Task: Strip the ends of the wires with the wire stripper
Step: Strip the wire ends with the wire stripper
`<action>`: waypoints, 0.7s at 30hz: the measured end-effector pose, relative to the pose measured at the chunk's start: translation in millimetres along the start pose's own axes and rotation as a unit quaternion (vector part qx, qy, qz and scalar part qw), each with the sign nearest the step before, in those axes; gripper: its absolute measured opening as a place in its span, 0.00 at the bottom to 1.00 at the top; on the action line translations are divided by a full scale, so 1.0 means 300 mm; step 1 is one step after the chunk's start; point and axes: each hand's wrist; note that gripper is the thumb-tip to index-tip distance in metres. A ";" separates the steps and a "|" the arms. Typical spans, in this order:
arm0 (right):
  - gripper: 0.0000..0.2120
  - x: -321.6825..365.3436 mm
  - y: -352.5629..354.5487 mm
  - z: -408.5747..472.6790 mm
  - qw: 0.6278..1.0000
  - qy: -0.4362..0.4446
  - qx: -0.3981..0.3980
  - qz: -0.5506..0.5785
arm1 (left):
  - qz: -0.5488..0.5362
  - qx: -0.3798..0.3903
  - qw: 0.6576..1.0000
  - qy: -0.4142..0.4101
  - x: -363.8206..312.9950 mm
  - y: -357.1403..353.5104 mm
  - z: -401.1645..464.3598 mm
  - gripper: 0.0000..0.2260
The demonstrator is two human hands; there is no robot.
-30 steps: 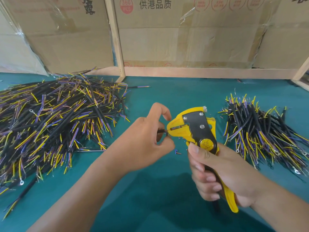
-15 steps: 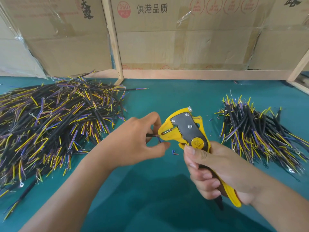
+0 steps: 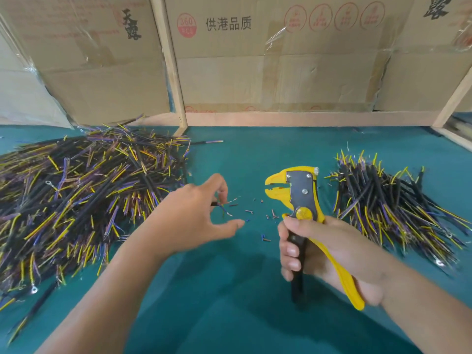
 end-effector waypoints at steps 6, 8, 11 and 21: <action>0.14 -0.025 0.080 0.061 0.998 -0.038 -0.006 0.049 | -0.028 0.012 0.999 0.034 -0.026 -0.023 0.018 0.11; 0.14 -0.037 0.091 0.066 0.997 -0.049 -0.002 0.054 | -0.045 0.003 0.998 0.045 -0.030 -0.031 0.018 0.09; 0.16 -0.035 0.086 0.063 0.997 -0.057 -0.005 0.050 | -0.095 -0.022 0.994 0.055 -0.044 -0.030 0.016 0.05; 0.14 -0.007 -0.022 0.056 0.987 -0.048 -0.138 0.062 | -0.251 -0.009 0.965 0.072 -0.086 -0.002 0.014 0.05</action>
Point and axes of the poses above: each hand's wrist, its own z-axis towards the middle knuckle, its own y-axis out of the back of the hand, x = y × z, and after that the axes turned 13 degrees about z, right-handed
